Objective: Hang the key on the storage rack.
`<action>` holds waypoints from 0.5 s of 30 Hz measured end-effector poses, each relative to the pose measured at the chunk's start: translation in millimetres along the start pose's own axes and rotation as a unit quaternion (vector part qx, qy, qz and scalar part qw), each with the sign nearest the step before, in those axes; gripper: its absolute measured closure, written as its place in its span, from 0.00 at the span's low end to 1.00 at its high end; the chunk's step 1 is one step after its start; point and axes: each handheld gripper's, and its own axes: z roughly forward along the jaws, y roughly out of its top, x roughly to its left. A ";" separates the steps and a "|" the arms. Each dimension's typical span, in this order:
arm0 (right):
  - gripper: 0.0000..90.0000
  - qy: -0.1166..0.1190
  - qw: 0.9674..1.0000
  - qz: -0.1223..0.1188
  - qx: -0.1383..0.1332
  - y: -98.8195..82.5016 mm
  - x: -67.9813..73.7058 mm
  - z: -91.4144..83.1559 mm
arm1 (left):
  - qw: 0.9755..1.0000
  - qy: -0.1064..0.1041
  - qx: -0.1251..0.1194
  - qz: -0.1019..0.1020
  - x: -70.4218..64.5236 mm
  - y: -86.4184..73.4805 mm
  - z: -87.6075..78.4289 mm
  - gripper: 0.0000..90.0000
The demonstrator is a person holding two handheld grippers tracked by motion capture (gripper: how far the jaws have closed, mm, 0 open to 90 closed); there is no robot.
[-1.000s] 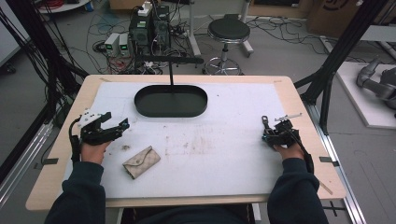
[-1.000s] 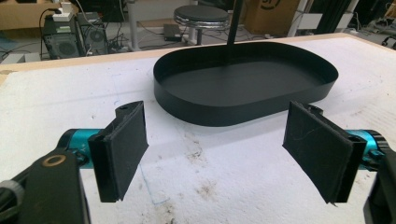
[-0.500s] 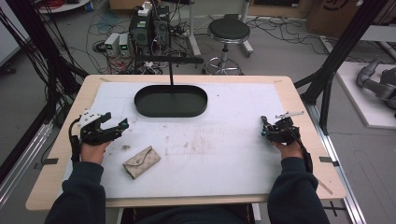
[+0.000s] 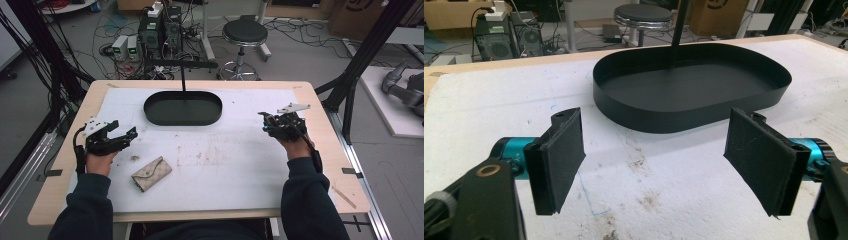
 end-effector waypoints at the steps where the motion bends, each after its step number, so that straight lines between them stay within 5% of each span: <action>1: 0.55 0.003 1.000 -0.001 -0.002 6.3 1.4 -0.1 | 1.000 0.000 0.000 -0.001 0.0 0.0 0.1 0.26; 15: 0.55 0.079 0.995 -0.028 -0.057 89.0 27.0 19.8 | 1.000 -0.002 0.000 -0.002 0.1 -0.1 0.3 0.26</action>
